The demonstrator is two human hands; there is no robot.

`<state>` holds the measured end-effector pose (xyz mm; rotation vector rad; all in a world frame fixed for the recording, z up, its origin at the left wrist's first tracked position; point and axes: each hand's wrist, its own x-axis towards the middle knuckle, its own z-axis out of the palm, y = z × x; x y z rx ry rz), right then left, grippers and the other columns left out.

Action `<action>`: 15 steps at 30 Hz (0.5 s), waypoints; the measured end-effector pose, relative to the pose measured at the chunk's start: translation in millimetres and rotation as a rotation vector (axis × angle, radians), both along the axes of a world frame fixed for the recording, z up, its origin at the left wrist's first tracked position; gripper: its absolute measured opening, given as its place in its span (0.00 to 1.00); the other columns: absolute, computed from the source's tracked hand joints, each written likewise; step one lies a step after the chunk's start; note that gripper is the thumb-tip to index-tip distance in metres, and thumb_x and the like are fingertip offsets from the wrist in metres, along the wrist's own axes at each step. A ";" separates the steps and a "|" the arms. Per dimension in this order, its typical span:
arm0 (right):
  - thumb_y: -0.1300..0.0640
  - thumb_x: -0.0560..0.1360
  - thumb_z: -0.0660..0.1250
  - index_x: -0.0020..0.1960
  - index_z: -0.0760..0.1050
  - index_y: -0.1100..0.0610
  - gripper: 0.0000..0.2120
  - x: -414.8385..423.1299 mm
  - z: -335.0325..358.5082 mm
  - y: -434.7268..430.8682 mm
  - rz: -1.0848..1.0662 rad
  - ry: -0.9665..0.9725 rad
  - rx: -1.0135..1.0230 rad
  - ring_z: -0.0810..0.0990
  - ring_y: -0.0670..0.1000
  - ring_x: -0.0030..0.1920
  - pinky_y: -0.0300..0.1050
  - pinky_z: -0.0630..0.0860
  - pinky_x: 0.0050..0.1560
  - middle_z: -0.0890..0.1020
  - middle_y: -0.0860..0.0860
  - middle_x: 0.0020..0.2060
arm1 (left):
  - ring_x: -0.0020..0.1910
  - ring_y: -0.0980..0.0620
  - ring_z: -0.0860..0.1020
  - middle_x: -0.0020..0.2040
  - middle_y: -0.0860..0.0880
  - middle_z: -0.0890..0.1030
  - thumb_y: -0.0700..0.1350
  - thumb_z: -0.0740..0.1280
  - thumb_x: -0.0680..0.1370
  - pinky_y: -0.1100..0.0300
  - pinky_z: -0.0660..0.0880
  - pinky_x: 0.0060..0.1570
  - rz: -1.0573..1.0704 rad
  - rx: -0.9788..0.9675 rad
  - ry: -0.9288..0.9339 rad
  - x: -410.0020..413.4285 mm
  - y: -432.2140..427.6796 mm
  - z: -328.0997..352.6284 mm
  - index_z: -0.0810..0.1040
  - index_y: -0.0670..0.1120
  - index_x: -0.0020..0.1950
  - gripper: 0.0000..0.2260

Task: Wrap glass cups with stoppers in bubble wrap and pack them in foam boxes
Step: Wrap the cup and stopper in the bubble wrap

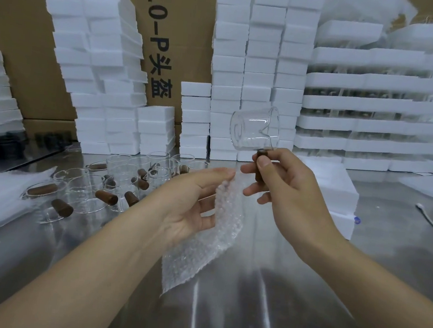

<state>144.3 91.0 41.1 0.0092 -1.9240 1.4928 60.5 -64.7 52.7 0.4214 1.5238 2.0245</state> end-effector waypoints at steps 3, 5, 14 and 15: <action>0.51 0.87 0.61 0.57 0.78 0.51 0.08 -0.8 0.0 0.7 -0.026 -0.017 -0.001 0.87 0.48 0.40 0.43 0.75 0.43 0.87 0.45 0.48 | 0.37 0.52 0.84 0.46 0.48 0.88 0.43 0.77 0.78 0.54 0.86 0.38 0.055 0.006 -0.065 -0.8 0.1 0.1 0.85 0.46 0.59 0.10; 0.51 0.86 0.62 0.57 0.79 0.50 0.08 -1.3 0.3 2.5 -0.040 -0.029 0.013 0.86 0.47 0.39 0.39 0.74 0.42 0.87 0.45 0.47 | 0.33 0.54 0.84 0.42 0.49 0.87 0.43 0.75 0.79 0.57 0.84 0.33 0.129 0.033 -0.048 -2.4 0.8 -0.5 0.86 0.47 0.55 0.05; 0.53 0.84 0.64 0.48 0.81 0.51 0.09 4.7 8.8 8.7 0.076 -0.170 0.239 0.70 0.54 0.35 0.51 0.68 0.38 0.87 0.47 0.41 | 0.45 0.51 0.84 0.46 0.51 0.87 0.45 0.76 0.81 0.53 0.82 0.48 0.464 0.237 0.125 -9.5 -4.5 6.7 0.85 0.52 0.55 0.05; 0.53 0.84 0.64 0.47 0.81 0.52 0.10 4.8 8.6 8.4 0.088 -0.180 0.247 0.70 0.54 0.35 0.52 0.68 0.38 0.87 0.47 0.40 | 0.47 0.51 0.83 0.48 0.50 0.87 0.45 0.76 0.81 0.52 0.82 0.50 0.501 0.235 0.170 -9.1 -4.7 7.1 0.85 0.53 0.56 0.05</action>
